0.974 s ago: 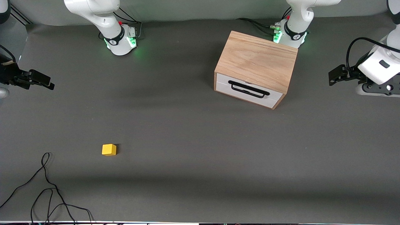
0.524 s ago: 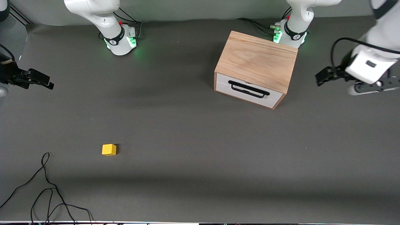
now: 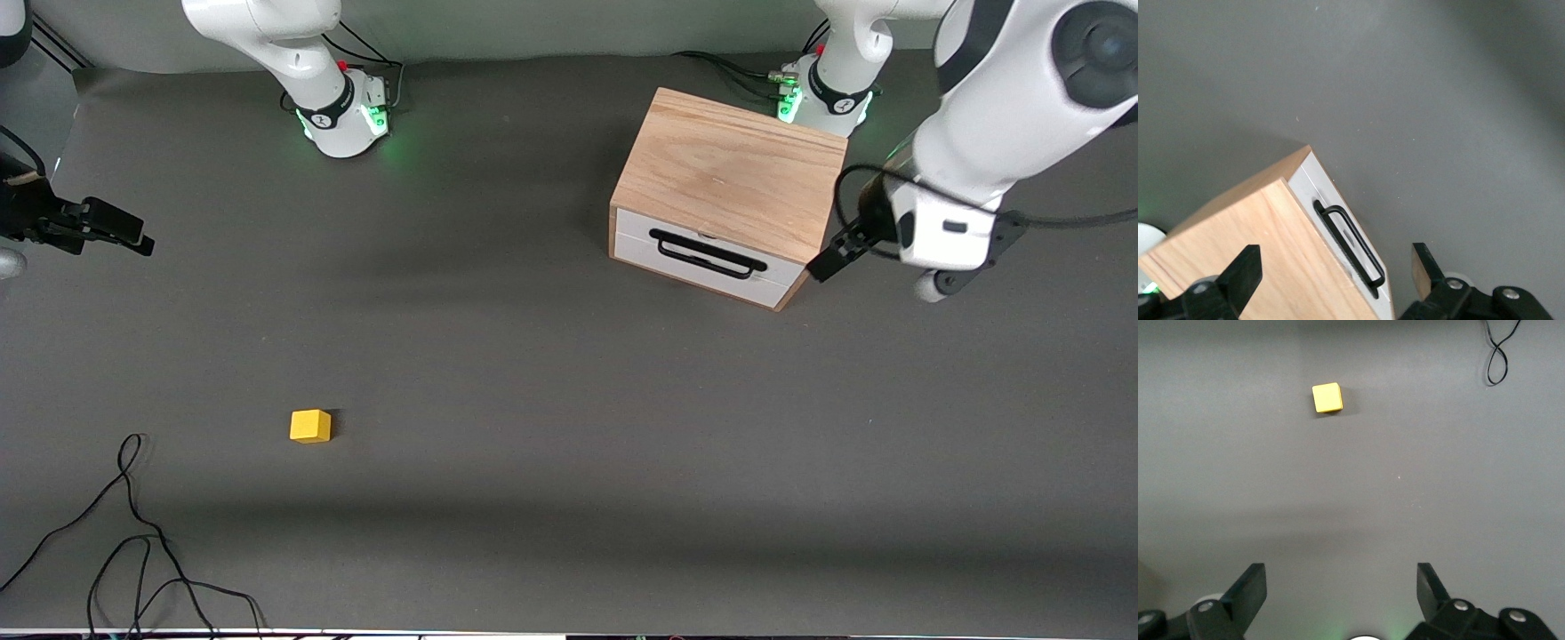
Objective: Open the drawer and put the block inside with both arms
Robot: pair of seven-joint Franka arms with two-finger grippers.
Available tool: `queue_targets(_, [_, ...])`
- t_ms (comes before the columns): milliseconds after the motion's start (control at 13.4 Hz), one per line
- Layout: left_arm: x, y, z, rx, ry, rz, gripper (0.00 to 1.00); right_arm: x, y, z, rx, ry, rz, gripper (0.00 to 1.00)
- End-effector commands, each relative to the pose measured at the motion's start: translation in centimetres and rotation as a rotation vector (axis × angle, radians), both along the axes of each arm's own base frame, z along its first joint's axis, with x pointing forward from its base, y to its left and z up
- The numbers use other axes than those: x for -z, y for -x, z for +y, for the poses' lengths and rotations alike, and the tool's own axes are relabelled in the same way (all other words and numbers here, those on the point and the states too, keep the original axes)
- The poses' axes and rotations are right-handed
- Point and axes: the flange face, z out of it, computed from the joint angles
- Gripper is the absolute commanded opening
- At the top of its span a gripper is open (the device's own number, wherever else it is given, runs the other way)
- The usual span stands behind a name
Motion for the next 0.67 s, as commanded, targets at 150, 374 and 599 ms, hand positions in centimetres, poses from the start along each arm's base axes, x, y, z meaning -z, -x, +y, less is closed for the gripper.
queue_targets(150, [7.1, -0.1, -7.7, -0.101, -0.042, 0.075, 1.0, 0.3, -0.1, 0.1, -0.018, 0.016, -0.005, 1.0])
queue_targets(374, [12.8, 0.1, -10.5, -0.107, -0.114, 0.143, 1.0, 0.4, 0.1, 0.2, -0.021, 0.016, -0.006, 1.0])
queue_targets(599, [16.3, 0.9, -11.8, -0.147, -0.166, 0.213, 1.0, 0.4, 0.2, 0.0, -0.054, 0.003, -0.014, 1.0])
